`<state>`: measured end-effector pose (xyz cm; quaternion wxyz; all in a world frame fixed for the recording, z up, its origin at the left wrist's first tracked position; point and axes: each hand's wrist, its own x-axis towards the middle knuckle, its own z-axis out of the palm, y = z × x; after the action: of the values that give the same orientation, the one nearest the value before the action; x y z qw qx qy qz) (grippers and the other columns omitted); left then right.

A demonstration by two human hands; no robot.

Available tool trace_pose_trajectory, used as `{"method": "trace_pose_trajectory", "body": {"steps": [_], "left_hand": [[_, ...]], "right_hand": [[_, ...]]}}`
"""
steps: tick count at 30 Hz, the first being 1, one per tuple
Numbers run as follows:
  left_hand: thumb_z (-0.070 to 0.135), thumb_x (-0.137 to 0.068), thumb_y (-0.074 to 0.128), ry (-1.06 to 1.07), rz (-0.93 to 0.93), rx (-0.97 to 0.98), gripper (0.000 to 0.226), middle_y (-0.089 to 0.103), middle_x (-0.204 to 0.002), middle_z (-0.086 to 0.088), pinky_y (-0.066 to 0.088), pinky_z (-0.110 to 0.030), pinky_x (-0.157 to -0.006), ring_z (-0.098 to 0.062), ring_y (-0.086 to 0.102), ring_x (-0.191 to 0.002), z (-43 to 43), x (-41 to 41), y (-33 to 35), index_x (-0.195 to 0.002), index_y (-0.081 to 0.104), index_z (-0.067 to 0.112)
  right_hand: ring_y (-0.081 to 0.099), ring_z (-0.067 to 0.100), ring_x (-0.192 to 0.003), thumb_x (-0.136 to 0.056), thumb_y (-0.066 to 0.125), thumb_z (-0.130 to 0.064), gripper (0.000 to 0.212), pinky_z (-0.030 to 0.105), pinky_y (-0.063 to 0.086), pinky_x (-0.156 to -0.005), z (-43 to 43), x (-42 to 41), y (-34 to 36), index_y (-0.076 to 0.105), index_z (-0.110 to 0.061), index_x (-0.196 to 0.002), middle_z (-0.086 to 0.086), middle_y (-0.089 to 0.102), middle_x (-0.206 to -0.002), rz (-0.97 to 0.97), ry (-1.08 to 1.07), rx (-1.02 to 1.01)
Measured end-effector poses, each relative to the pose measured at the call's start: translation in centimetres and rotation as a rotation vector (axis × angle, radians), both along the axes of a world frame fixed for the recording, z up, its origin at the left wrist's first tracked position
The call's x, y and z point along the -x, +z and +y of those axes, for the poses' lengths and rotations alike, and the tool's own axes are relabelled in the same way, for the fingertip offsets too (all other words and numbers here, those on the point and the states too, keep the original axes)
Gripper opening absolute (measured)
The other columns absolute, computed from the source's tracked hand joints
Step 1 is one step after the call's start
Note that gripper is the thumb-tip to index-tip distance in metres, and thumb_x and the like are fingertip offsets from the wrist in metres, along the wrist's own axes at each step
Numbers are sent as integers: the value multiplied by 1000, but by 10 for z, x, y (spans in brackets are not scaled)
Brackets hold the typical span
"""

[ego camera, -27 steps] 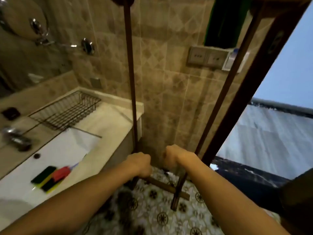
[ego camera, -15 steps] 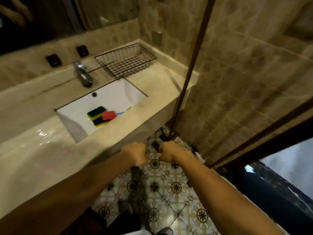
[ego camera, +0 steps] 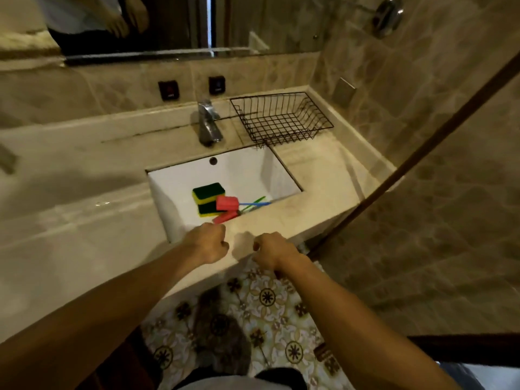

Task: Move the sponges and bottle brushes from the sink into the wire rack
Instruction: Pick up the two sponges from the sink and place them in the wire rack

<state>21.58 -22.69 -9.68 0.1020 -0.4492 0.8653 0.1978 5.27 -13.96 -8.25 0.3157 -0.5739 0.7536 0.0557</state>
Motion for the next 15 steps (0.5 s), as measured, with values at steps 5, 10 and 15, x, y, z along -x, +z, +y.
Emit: {"method": "trace_pose_trajectory", "body": {"steps": [5,10,15], "left_hand": [[32,-85,51,83,1,-37,26,66,-107,-12,52,-36,-81,-29,61,-97,-36,-8,-14,-101,62,14],[25,-83,56,145,92,-57,20,63,-102,-11,51,-36,-81,-29,59,-95,-67,14,-16,-98,64,16],[26,-87,56,183,198,-159,23,68,-102,-1,50,-26,-79,-20,63,-87,-106,54,-31,-100,65,10]], "right_hand": [[57,33,-112,-87,60,-32,37,40,49,-90,-45,6,0,61,-13,-119,15,59,-124,9,1,4],[61,32,-106,-88,59,-23,27,39,52,-85,-94,29,-6,66,-11,-111,15,65,-118,11,38,41],[64,33,-100,-87,58,-18,24,34,54,-80,-148,71,-22,70,-9,-106,17,68,-112,-16,54,52]]}}
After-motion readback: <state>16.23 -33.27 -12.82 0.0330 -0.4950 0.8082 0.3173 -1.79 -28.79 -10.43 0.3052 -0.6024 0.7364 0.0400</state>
